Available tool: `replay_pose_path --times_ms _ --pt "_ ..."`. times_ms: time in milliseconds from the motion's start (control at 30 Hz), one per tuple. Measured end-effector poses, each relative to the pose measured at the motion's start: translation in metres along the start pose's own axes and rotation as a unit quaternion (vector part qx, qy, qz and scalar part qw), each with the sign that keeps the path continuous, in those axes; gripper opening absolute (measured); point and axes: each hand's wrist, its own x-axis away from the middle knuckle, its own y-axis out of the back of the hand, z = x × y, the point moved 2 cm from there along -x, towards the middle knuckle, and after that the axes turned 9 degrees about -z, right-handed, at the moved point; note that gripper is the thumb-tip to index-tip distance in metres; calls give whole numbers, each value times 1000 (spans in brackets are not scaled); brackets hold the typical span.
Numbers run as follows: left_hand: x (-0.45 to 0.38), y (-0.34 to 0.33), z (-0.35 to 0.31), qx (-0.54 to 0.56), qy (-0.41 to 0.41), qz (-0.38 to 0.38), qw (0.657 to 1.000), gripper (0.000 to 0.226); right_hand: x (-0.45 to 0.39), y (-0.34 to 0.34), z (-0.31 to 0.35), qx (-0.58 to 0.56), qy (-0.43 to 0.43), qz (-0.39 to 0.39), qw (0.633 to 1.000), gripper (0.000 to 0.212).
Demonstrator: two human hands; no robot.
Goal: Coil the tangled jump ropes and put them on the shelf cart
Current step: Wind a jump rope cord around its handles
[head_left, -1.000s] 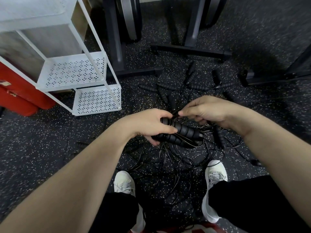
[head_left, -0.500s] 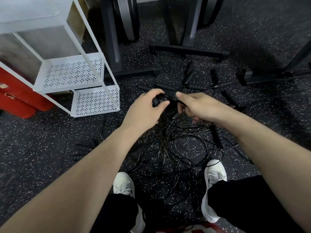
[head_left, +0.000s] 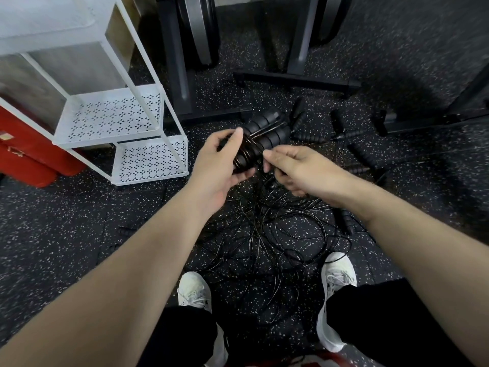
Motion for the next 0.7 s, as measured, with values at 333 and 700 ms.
replay_pose_path --times_ms 333,700 --pt "1 -1 -1 76 124 -6 989 53 1 -9 3 9 23 7 1000 32" --pt "-2 13 -17 192 160 -32 968 30 6 -5 1 39 50 9 998 39"
